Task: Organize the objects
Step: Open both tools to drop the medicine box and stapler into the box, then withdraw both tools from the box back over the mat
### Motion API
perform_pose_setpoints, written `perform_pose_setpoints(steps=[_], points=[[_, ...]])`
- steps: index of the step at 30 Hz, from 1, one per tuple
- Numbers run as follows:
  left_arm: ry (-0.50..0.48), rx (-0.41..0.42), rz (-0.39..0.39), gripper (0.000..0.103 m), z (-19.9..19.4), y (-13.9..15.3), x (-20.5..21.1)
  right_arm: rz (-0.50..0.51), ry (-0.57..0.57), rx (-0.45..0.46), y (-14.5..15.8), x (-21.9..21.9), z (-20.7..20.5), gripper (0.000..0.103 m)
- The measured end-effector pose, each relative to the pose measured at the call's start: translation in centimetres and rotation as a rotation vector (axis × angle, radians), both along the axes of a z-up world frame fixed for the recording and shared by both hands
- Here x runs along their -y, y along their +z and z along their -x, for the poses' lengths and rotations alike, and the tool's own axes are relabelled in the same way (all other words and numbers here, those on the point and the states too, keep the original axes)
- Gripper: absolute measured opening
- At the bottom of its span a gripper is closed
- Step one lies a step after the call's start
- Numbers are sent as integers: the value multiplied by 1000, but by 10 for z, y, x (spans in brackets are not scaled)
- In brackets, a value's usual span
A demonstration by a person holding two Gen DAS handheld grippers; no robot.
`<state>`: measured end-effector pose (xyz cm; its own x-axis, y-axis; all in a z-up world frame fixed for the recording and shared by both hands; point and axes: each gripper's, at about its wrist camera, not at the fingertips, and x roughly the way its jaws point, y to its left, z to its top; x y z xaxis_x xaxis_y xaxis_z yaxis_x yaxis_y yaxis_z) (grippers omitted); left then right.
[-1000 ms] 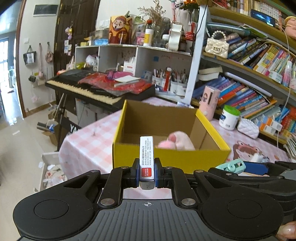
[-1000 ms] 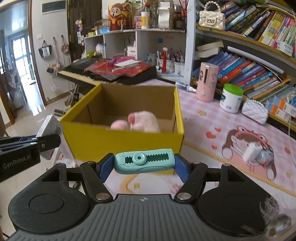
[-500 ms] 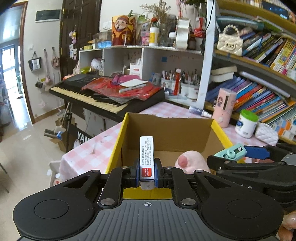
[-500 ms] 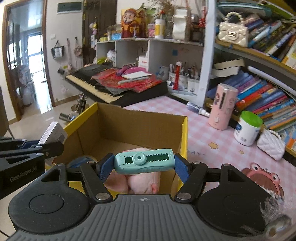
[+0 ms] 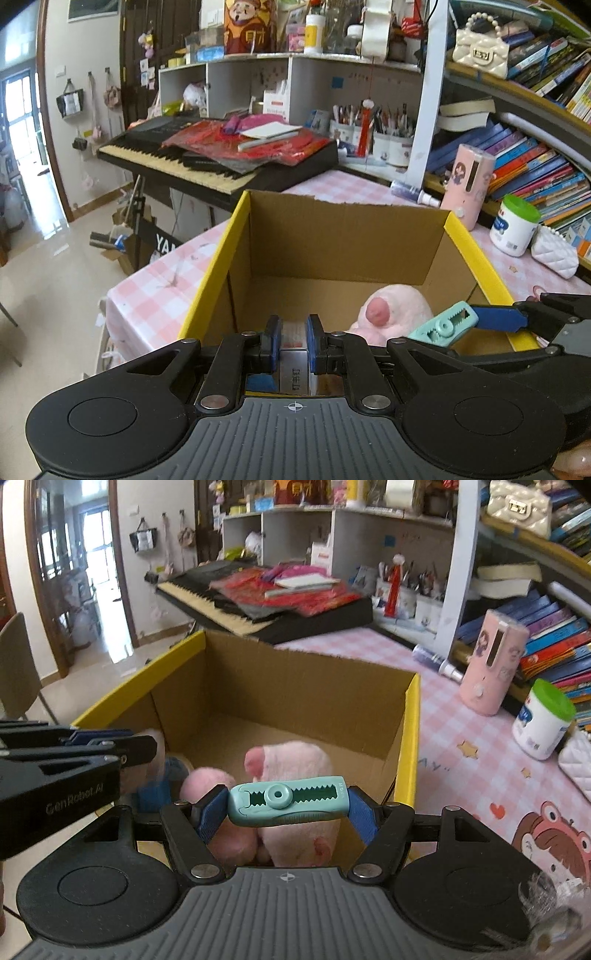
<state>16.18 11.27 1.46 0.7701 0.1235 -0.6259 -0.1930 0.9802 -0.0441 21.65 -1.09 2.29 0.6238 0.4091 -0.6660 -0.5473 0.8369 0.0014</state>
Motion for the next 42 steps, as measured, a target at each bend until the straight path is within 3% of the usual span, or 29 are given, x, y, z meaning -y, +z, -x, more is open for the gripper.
perform_pose_setpoints(steps=[10, 16, 21, 23, 26, 35, 42], points=[[27, -22, 13, 13, -2, -5, -1, 12, 36, 12, -3, -2, -1, 68], [17, 21, 8, 17, 6, 2, 3, 8, 15, 10, -2, 0, -1, 68], [24, 84, 3, 34, 18, 12, 5, -34, -1, 30, 5, 6, 9, 71], [30, 102, 3, 51, 24, 15, 6, -33, -3, 42, 8, 7, 14, 74], [44, 133, 1, 64, 33, 18, 6, -24, -9, 63, 11, 7, 24, 78], [66, 195, 2, 81, 63, 25, 2, -18, -83, 160, 25, 13, 58, 86], [79, 169, 18, 85, 85, 18, -4, 14, -184, 178, 22, 18, 80, 93]])
